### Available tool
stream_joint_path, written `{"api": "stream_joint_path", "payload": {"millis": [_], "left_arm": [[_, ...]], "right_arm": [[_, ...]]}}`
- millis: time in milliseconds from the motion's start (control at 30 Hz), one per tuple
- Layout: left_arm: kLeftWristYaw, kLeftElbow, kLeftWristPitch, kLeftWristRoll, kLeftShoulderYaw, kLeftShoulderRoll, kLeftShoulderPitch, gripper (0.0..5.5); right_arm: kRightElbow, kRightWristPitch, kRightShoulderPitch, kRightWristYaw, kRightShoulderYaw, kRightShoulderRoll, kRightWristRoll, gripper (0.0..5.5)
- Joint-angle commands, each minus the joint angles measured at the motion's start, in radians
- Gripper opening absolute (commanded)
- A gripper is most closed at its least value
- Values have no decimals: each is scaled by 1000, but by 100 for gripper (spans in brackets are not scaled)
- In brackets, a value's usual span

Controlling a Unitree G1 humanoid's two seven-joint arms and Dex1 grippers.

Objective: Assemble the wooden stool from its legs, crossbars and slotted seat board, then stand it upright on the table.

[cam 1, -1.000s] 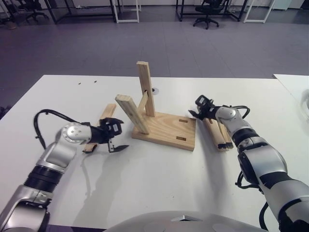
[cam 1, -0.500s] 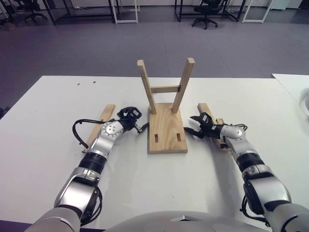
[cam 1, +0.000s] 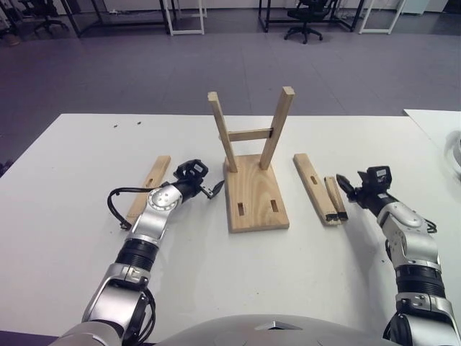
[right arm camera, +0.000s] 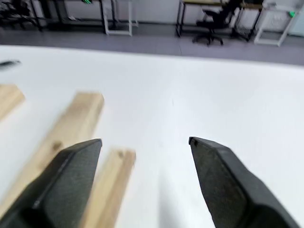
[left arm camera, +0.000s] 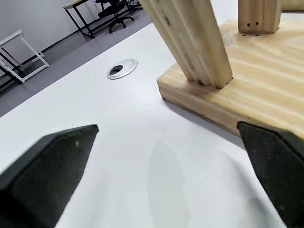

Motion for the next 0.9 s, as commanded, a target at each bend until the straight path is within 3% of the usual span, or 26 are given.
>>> {"api": "stream_joint_path", "payload": {"millis": [33, 167, 767, 900], "left_arm": [[13, -26, 23, -10, 30, 12, 17, 540], [10, -38, 29, -7, 37, 11, 29, 540], [17, -52, 46, 17, 20, 8, 41, 540], [20, -64, 53, 23, 15, 12, 44, 540]], "right_arm": [[11, 71, 28, -9, 9, 26, 25, 302], [-26, 87, 46, -1, 22, 46, 41, 236], [-180, 332, 139, -64, 107, 16, 43, 236], [-174, 397, 162, -64, 126, -9, 32, 158]]}}
